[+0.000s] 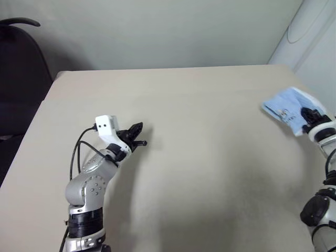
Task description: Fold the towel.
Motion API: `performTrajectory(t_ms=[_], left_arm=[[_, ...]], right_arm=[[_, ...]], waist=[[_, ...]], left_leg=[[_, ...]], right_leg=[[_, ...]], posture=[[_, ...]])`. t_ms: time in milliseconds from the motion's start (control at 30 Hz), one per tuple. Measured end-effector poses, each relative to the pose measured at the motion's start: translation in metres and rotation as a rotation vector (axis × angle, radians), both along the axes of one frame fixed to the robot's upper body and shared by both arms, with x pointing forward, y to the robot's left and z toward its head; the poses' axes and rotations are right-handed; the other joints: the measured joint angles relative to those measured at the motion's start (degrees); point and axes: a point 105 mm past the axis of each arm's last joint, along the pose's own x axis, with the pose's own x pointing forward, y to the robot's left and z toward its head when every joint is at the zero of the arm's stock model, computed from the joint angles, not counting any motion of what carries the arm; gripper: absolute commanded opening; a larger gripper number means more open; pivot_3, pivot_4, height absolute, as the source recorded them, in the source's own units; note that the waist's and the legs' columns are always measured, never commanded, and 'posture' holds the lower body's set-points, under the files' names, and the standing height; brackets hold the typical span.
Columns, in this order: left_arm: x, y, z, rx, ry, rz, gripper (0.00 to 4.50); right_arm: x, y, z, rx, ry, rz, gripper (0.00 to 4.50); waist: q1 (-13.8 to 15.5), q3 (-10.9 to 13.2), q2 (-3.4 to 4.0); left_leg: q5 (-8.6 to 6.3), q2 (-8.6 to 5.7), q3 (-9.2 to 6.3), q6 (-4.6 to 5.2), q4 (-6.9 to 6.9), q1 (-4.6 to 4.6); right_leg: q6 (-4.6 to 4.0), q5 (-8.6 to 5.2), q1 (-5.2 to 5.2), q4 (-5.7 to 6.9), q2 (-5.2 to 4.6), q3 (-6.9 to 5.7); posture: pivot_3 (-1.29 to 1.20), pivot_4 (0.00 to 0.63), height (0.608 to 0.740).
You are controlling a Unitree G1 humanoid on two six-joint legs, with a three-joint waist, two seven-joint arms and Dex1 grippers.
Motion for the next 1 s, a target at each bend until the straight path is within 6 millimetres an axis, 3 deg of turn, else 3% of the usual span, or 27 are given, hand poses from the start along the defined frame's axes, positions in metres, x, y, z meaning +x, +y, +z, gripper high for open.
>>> performTrajectory(t_ms=[100, 167, 333, 533, 833, 933, 1000], left_arm=[[0.003, -0.012, 0.000, -0.003, 0.002, -0.041, 0.00], [0.004, -0.016, 0.000, -0.006, 0.003, -0.056, 0.00], [0.004, -0.013, 0.000, -0.009, 0.000, -0.049, 0.00], [0.001, -0.011, -0.010, -0.016, 0.029, -0.036, 0.00], [0.003, -0.011, -0.011, -0.015, 0.032, -0.037, 0.00], [0.014, -0.005, -0.012, 0.037, 0.016, 0.008, 0.00], [0.020, 0.004, -0.010, 0.153, -0.025, 0.050, 0.00]], right_arm=[[-0.002, -0.005, -0.041, 0.032, 0.149, -0.050, 0.02], [-0.002, -0.005, -0.054, 0.022, 0.199, -0.073, 0.68], [0.001, -0.012, -0.044, -0.077, 0.187, -0.105, 2.40], [-0.008, -0.016, -0.049, -0.151, 0.199, -0.090, 4.42], [-0.038, -0.035, -0.034, -0.284, 0.162, -0.148, 4.47], [-0.045, -0.035, -0.015, -0.402, 0.104, -0.159, 4.47], [-0.042, -0.018, 0.008, -0.535, 0.026, -0.096, 4.47]], waist=[[-0.17, 0.01, 0.06], [-0.24, 0.05, 0.16], [-0.14, 0.03, 0.19], [-0.11, 0.03, 0.19], [-0.07, 0.03, 0.19], [-0.20, 0.06, 0.24], [-0.55, 0.07, 0.27]], left_leg=[[-0.03, 0.00, 0.05, 0.05, -0.01, 0.00], [-0.04, 0.00, 0.11, 0.07, -0.03, -0.02], [-0.10, 0.00, 0.07, 0.18, -0.02, -0.02], [-0.09, 0.00, 0.08, 0.17, -0.03, -0.03], [-0.10, 0.00, 0.09, 0.18, -0.03, -0.01], [-0.13, 0.00, 0.11, 0.24, -0.03, -0.01], [-0.13, 0.00, 0.11, 0.24, -0.02, -0.01]], right_leg=[[0.00, 0.00, -0.05, 0.04, -0.01, 0.05], [0.01, 0.00, -0.13, 0.09, -0.02, 0.09], [0.00, 0.00, -0.08, 0.08, -0.02, 0.04], [0.00, 0.00, -0.08, 0.07, -0.02, 0.04], [0.01, 0.00, -0.05, 0.03, -0.02, 0.04], [0.01, 0.00, -0.08, 0.04, -0.02, 0.06], [0.01, 0.00, -0.09, 0.04, 0.00, 0.07]], posture=[[0.00, 0.150, 0.740], [0.00, 0.150, 0.740], [0.00, 0.150, 0.740], [0.00, 0.150, 0.740], [0.00, 0.150, 0.740], [0.00, 0.150, 0.740], [0.00, 0.150, 0.740]])
